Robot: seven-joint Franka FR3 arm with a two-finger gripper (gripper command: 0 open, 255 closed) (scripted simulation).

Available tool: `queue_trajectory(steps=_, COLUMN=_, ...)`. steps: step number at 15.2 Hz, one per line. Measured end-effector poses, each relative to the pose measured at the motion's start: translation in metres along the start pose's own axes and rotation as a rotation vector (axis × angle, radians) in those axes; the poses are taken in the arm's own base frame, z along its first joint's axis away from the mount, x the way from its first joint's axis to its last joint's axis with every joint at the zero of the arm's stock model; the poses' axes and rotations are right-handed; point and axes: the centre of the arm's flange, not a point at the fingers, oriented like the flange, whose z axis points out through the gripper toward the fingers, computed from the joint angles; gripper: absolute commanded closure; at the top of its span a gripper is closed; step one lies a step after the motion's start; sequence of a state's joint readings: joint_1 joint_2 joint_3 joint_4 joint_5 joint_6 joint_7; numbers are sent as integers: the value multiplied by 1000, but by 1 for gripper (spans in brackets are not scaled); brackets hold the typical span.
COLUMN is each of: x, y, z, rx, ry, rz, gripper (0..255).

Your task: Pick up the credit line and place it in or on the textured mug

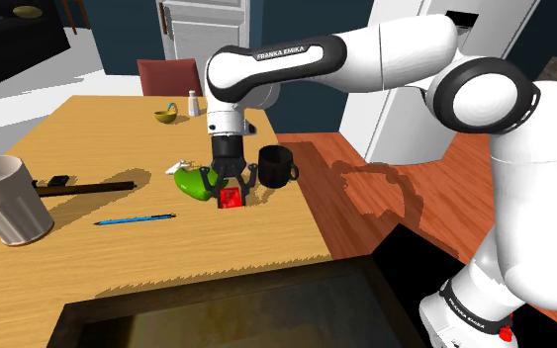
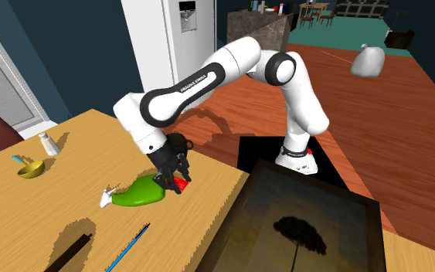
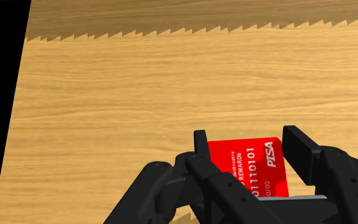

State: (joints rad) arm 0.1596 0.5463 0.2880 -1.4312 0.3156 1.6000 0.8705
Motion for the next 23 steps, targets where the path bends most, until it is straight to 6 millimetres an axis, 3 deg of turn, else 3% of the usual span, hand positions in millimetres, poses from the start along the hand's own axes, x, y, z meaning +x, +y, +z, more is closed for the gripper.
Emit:
queue_trajectory(steps=20, x=-58, y=-2, z=-87, rx=0, ry=0, rz=0, gripper=255)
queue_trajectory(steps=23, x=-45, y=21, z=-102, rx=0, ry=0, rz=0, gripper=255)
